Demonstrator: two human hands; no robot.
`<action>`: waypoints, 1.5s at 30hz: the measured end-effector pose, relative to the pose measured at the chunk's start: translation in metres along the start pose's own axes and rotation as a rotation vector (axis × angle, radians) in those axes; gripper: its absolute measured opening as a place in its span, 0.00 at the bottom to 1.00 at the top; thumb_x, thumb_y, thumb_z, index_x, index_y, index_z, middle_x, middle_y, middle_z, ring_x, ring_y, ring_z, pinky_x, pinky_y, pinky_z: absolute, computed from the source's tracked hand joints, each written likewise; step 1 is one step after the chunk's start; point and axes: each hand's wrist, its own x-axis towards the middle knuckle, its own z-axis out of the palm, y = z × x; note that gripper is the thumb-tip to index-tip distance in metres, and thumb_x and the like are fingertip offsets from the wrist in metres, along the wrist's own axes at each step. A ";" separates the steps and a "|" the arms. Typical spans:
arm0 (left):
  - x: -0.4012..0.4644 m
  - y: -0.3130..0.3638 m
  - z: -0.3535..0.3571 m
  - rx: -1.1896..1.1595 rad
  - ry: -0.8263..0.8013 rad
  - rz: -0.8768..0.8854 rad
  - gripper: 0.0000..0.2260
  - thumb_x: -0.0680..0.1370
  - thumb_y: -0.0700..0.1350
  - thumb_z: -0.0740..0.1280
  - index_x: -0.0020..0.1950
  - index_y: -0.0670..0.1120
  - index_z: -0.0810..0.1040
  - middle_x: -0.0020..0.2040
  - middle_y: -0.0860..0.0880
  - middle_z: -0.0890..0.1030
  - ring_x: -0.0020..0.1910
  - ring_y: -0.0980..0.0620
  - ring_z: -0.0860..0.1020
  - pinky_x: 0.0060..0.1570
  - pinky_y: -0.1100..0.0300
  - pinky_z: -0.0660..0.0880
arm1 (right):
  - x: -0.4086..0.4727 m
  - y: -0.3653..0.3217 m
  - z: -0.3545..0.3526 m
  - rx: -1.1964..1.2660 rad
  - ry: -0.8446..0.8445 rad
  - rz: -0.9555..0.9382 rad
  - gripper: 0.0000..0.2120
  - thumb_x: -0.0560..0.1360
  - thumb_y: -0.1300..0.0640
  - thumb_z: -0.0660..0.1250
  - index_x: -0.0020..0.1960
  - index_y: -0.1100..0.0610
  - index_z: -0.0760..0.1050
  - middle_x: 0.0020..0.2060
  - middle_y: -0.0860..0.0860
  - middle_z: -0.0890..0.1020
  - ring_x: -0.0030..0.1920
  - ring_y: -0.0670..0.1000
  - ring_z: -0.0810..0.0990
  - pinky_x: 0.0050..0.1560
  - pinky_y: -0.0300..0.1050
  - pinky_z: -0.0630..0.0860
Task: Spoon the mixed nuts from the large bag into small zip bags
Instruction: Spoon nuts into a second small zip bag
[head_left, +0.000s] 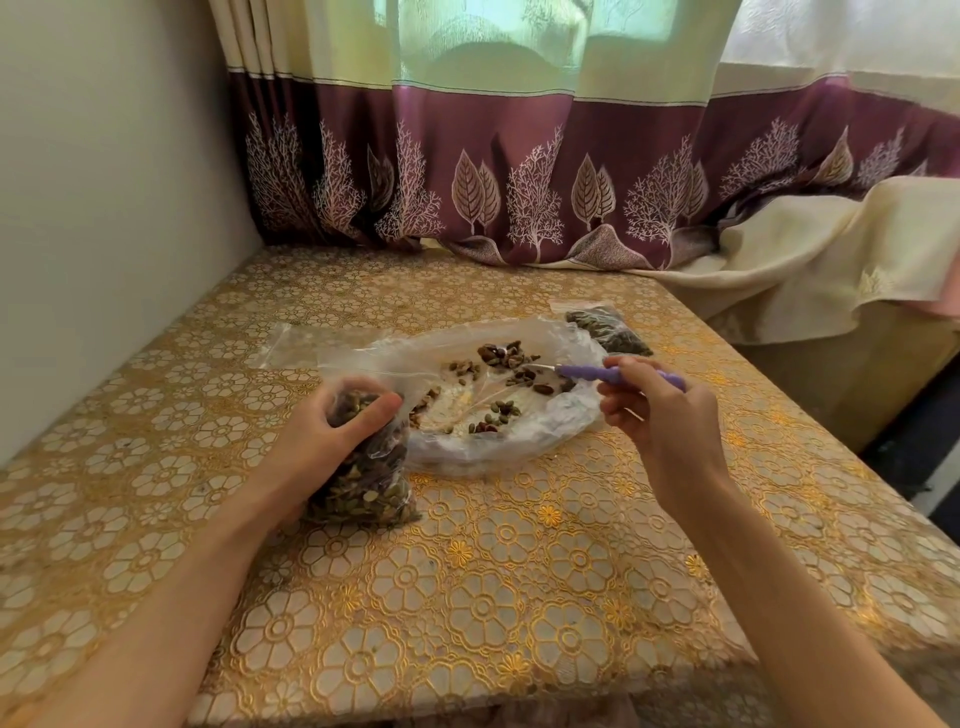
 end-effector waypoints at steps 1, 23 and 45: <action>0.000 0.000 0.000 -0.003 -0.007 -0.010 0.17 0.63 0.59 0.68 0.49 0.55 0.77 0.47 0.48 0.81 0.46 0.49 0.80 0.40 0.58 0.75 | -0.001 -0.004 0.005 0.017 -0.037 -0.012 0.06 0.77 0.65 0.61 0.45 0.64 0.76 0.28 0.50 0.82 0.31 0.48 0.74 0.31 0.35 0.73; -0.002 0.000 -0.002 -0.144 0.095 0.052 0.20 0.60 0.66 0.70 0.45 0.57 0.80 0.45 0.54 0.82 0.48 0.53 0.80 0.45 0.58 0.77 | 0.000 -0.019 0.036 0.065 -0.365 -0.054 0.07 0.75 0.66 0.63 0.49 0.61 0.79 0.36 0.55 0.81 0.35 0.49 0.78 0.38 0.39 0.77; 0.006 -0.005 -0.020 -0.138 0.440 0.142 0.18 0.60 0.67 0.70 0.42 0.57 0.79 0.43 0.57 0.82 0.48 0.57 0.79 0.48 0.58 0.75 | 0.018 0.025 0.039 -0.259 -0.238 0.119 0.21 0.79 0.59 0.62 0.31 0.52 0.84 0.44 0.61 0.85 0.37 0.50 0.76 0.37 0.39 0.76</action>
